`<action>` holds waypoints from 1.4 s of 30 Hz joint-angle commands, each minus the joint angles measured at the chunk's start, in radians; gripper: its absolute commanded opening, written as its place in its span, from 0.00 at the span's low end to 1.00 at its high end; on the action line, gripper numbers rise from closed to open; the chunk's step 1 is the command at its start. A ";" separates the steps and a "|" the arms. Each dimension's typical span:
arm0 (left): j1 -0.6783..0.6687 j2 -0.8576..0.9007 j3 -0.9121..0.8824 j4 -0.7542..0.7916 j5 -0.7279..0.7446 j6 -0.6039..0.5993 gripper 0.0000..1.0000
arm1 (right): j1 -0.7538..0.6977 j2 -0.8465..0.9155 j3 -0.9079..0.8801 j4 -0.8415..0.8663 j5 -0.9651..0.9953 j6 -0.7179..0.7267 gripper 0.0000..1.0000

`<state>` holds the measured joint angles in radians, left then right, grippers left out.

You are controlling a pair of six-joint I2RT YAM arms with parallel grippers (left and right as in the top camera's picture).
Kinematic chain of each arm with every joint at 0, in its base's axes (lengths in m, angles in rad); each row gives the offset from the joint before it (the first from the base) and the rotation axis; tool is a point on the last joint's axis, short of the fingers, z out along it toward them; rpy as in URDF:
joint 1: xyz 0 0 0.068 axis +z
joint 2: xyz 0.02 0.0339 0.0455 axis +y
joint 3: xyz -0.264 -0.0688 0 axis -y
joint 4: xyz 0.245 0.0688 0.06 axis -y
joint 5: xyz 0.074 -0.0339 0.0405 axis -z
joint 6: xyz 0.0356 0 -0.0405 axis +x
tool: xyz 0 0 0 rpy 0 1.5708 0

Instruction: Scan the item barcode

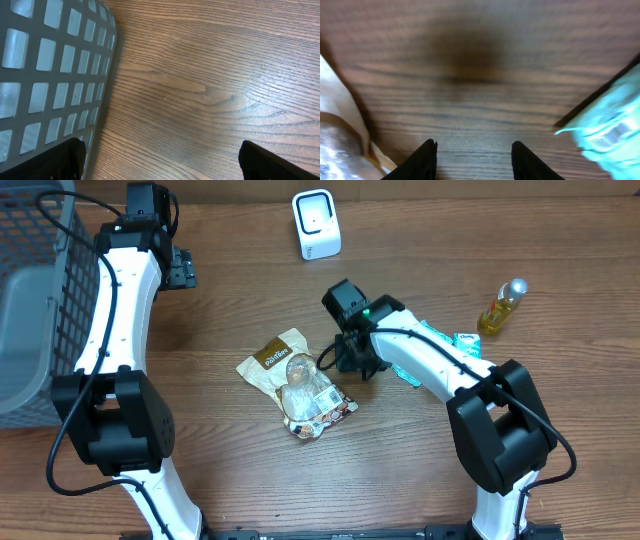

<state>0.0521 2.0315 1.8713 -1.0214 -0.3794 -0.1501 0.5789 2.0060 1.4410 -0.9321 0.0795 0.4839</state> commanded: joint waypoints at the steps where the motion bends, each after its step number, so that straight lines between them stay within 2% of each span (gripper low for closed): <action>1: -0.006 -0.005 0.009 0.001 -0.012 -0.010 1.00 | 0.018 0.003 -0.049 0.030 -0.147 0.014 0.45; 10: -0.006 -0.005 0.009 0.001 -0.012 -0.010 1.00 | 0.072 0.003 -0.072 0.119 -0.485 0.014 0.46; 13: -0.006 -0.005 0.009 0.002 -0.012 -0.010 1.00 | 0.107 0.003 -0.072 0.172 -0.531 0.014 0.52; 22: -0.007 -0.005 0.009 0.001 -0.012 -0.010 1.00 | 0.196 0.003 -0.072 0.303 -0.489 0.014 0.59; 27: -0.007 -0.005 0.009 0.002 -0.012 -0.010 1.00 | 0.201 0.003 -0.072 0.308 -0.478 0.031 0.59; 32: -0.007 -0.005 0.009 0.001 -0.012 -0.010 1.00 | 0.207 0.003 -0.073 0.307 -0.477 0.178 0.58; 42: -0.007 -0.005 0.009 0.001 -0.012 -0.010 1.00 | 0.277 0.003 -0.079 0.268 -0.478 0.179 0.59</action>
<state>0.0521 2.0315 1.8713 -1.0214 -0.3794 -0.1501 0.8249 2.0064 1.3731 -0.6754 -0.4034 0.6495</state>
